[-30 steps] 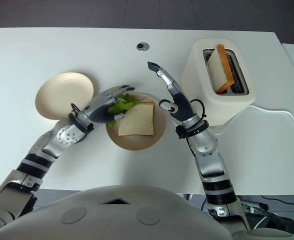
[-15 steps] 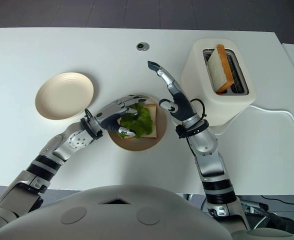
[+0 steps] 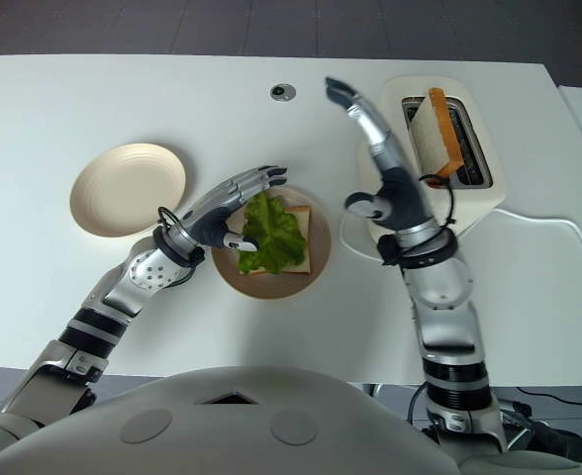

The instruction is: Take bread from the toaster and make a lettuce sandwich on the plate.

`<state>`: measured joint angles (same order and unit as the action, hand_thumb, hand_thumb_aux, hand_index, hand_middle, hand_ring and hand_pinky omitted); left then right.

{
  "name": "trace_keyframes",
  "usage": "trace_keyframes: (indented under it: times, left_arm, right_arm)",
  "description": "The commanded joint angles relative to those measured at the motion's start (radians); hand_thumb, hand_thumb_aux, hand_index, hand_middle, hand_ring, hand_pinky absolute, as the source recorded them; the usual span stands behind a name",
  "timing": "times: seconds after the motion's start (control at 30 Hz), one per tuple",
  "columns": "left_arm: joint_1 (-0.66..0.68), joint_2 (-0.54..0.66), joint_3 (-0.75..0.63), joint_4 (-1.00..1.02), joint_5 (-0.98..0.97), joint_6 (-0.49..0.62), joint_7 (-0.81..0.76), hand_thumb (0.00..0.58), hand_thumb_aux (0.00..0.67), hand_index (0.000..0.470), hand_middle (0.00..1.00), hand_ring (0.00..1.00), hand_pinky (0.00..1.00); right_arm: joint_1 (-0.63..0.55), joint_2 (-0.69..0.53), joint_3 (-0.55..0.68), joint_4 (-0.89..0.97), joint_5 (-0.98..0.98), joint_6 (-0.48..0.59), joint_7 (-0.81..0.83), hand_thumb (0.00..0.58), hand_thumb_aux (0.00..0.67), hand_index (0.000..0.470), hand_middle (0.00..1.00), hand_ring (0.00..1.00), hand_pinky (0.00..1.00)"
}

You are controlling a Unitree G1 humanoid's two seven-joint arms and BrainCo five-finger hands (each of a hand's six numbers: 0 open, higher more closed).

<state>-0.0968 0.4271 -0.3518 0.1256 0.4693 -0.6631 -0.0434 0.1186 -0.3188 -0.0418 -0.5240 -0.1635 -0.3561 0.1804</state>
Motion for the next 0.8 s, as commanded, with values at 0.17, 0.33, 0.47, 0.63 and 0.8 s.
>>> trace_keyframes:
  times: [0.17, 0.33, 0.47, 0.63, 0.8]
  left_arm:
    - [0.005, -0.020, 0.006, 0.011, 0.001, -0.005, -0.019, 0.000, 0.000, 0.000, 0.00, 0.00, 0.00]
    - [0.015, -0.031, 0.009, 0.012, 0.024, 0.003, -0.002, 0.000, 0.000, 0.000, 0.00, 0.00, 0.00]
    - [0.014, -0.048, 0.003, 0.016, 0.036, 0.005, 0.002, 0.000, 0.000, 0.000, 0.00, 0.00, 0.00]
    - [0.011, -0.062, 0.005, 0.022, 0.044, 0.003, 0.008, 0.000, 0.000, 0.000, 0.00, 0.00, 0.00]
    - [0.013, -0.068, 0.007, 0.020, 0.045, 0.002, 0.014, 0.000, 0.000, 0.000, 0.00, 0.00, 0.00]
  right_arm:
    - [-0.064, -0.262, -0.344, 0.050, -0.162, 0.036, 0.019, 0.000, 0.000, 0.000, 0.00, 0.00, 0.00]
    - [-0.069, -0.469, -0.370, 0.209, -0.347, 0.129, 0.114, 0.000, 0.000, 0.000, 0.00, 0.00, 0.00]
    - [-0.042, -0.545, -0.357, 0.264, -0.395, 0.154, 0.161, 0.000, 0.000, 0.000, 0.00, 0.00, 0.00]
    - [0.009, -0.576, -0.342, 0.266, -0.410, 0.162, 0.205, 0.000, 0.000, 0.000, 0.00, 0.00, 0.00]
    - [0.021, -0.587, -0.290, 0.239, -0.405, 0.144, 0.234, 0.000, 0.000, 0.000, 0.00, 0.00, 0.00]
